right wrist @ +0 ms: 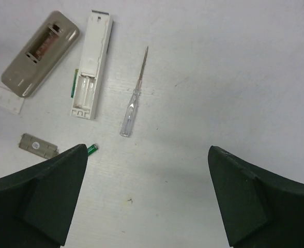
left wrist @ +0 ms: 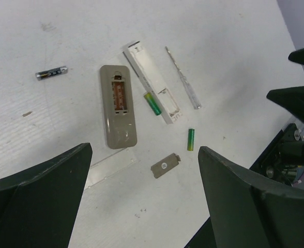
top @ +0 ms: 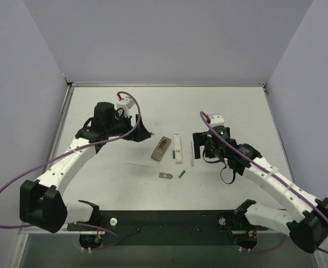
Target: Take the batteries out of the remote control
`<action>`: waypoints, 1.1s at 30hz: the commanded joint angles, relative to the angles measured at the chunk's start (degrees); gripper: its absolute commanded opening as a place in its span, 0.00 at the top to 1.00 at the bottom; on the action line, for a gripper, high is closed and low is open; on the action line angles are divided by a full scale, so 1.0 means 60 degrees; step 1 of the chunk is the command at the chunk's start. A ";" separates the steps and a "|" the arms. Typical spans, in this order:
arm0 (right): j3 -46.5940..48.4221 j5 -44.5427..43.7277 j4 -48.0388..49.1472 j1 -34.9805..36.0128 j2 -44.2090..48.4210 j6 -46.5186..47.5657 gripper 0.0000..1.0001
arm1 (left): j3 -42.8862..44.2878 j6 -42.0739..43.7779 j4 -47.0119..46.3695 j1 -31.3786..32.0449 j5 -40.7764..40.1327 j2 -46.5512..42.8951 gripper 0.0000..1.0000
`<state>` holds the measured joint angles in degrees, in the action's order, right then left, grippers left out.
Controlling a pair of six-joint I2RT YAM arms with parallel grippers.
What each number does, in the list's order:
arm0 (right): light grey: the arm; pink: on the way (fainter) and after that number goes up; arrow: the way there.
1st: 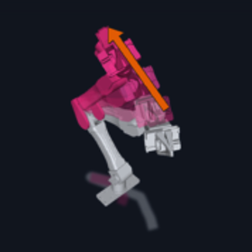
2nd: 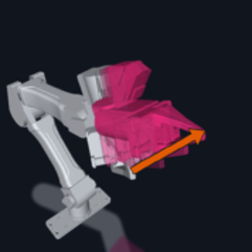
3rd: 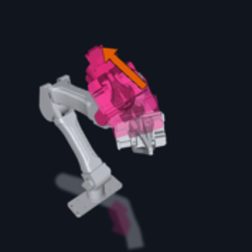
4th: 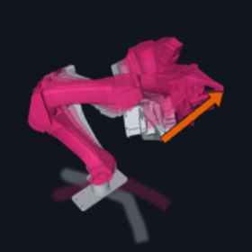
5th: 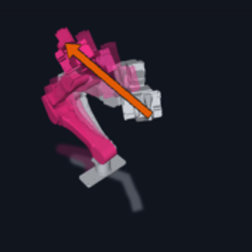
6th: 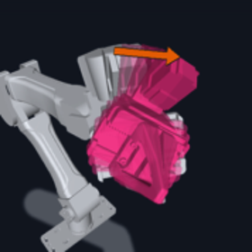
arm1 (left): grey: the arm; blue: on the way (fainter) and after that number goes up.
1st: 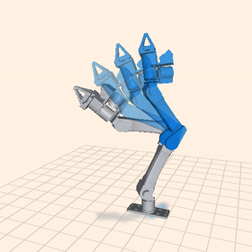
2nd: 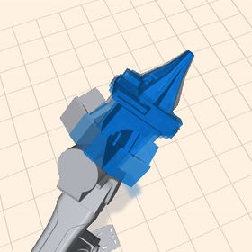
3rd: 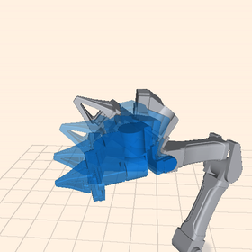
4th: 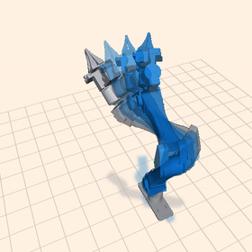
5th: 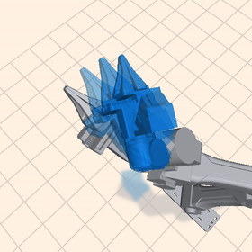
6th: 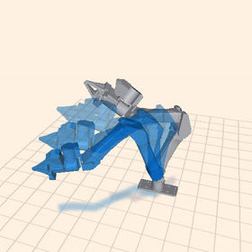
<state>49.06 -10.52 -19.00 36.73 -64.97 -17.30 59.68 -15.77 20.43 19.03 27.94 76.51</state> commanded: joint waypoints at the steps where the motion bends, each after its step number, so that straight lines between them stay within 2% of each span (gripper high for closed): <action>1: -0.0310 -0.0238 -0.0465 -0.0028 0.2021 0.0129 0.01 | -0.0658 -0.0418 -0.2069 0.0256 0.0572 -0.1483 0.05; 3: -0.0456 -0.0340 -0.0480 -0.0028 0.2898 0.0159 0.00 | -0.0748 -0.0302 -0.2276 0.0489 0.0470 -0.1779 0.05; 7: -0.0501 -0.1452 -0.0831 0.0001 0.3883 -0.0455 0.00 | -0.0659 -0.0111 -0.1779 0.0579 -0.0160 -0.2524 0.05; 11: -0.0544 -0.1806 -0.0847 -0.0013 0.4747 -0.0998 0.00 | -0.1242 -0.0037 -0.1880 0.0594 -0.0262 -0.3419 0.04; 18: -0.0808 -0.1761 -0.0627 -0.0014 0.5101 -0.1306 0.00 | -0.2197 -0.0184 -0.2247 0.0608 -0.1345 -0.4416 0.04; 24: -0.1116 -0.2040 -0.0553 -0.0014 0.5481 -0.1394 0.00 | -0.2432 -0.0243 -0.2642 0.0608 -0.0893 -0.4651 0.04; 33: -0.0940 -0.2172 -0.0524 -0.0028 0.5599 -0.1175 0.00 | -0.2505 -0.0214 -0.2774 0.0564 -0.1010 -0.4797 0.04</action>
<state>42.61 -21.71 -23.40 36.73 -31.70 -24.62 44.51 -17.34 7.46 22.46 22.31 49.15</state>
